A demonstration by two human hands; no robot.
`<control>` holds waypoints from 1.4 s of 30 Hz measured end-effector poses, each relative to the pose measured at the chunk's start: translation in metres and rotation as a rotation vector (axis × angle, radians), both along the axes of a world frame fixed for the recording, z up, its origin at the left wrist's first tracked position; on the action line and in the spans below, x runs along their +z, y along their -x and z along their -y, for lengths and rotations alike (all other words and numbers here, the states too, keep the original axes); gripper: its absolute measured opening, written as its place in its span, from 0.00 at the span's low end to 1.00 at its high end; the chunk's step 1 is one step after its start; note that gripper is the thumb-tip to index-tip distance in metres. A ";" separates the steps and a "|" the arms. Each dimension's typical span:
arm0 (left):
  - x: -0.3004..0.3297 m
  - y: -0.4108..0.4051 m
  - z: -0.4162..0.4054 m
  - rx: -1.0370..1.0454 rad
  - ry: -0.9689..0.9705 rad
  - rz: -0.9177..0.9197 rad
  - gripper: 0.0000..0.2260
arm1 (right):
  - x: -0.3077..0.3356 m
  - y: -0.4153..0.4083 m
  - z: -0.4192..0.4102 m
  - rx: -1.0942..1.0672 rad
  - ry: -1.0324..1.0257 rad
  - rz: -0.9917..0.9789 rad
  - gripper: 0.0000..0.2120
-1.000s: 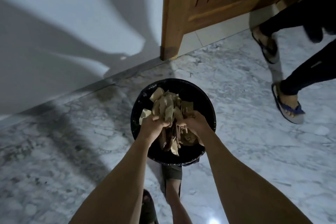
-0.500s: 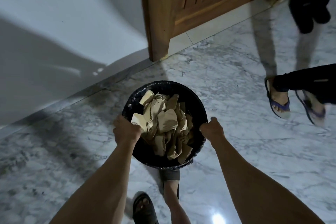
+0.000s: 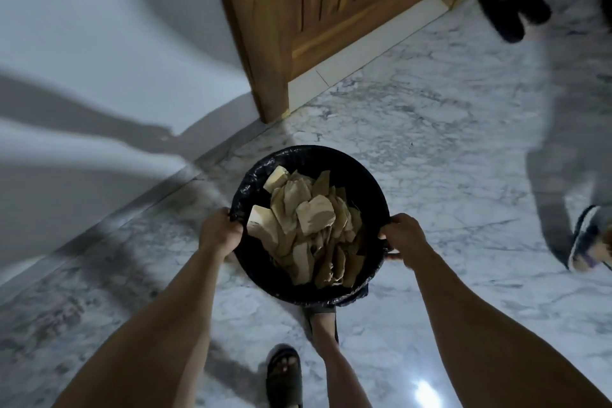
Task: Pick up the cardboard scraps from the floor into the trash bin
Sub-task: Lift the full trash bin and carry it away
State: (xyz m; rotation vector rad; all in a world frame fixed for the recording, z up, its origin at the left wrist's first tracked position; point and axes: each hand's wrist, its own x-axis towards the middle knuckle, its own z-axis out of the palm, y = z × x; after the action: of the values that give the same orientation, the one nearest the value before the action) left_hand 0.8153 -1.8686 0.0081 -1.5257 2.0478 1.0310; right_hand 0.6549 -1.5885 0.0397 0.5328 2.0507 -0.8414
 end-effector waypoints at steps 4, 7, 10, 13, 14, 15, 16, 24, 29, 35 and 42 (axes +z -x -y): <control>0.073 0.006 -0.012 0.008 -0.072 -0.092 0.07 | 0.080 -0.009 -0.033 -0.094 0.015 -0.048 0.07; 0.121 0.017 -0.022 -0.018 -0.081 -0.144 0.06 | 0.141 -0.013 -0.064 -0.150 0.031 -0.099 0.08; 0.197 0.036 -0.054 -0.076 -0.101 -0.211 0.06 | 0.197 -0.017 -0.099 -0.222 0.034 -0.174 0.08; 0.239 0.057 -0.083 -0.150 -0.133 -0.247 0.06 | 0.243 -0.022 -0.143 -0.303 0.033 -0.226 0.08; 0.251 0.065 -0.094 -0.189 -0.130 -0.253 0.09 | 0.255 -0.023 -0.159 -0.333 0.034 -0.239 0.08; 0.262 0.075 -0.107 -0.227 -0.129 -0.256 0.12 | 0.267 -0.024 -0.176 -0.365 0.035 -0.254 0.08; 0.264 0.086 -0.118 -0.269 -0.137 -0.263 0.15 | 0.277 -0.026 -0.193 -0.394 0.039 -0.267 0.07; 0.330 0.194 -0.290 -0.664 -0.114 -0.260 0.07 | 0.328 -0.026 -0.367 -0.671 0.024 -0.317 0.05; 0.367 0.250 -0.435 -0.788 -0.180 -0.272 0.08 | 0.345 -0.015 -0.491 -0.829 0.005 -0.338 0.04; 0.397 0.317 -0.612 -0.922 -0.241 -0.283 0.07 | 0.372 -0.002 -0.640 -0.958 -0.037 -0.364 0.06; 0.406 0.391 -0.793 -1.128 -0.315 -0.284 0.03 | 0.386 0.014 -0.786 -1.138 -0.124 -0.375 0.06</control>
State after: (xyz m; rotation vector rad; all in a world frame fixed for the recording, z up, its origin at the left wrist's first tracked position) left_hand 0.4240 -1.0756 0.4142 0.0442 2.2441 0.9936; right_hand 0.6414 -0.8020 0.4259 1.8053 2.0415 -1.5304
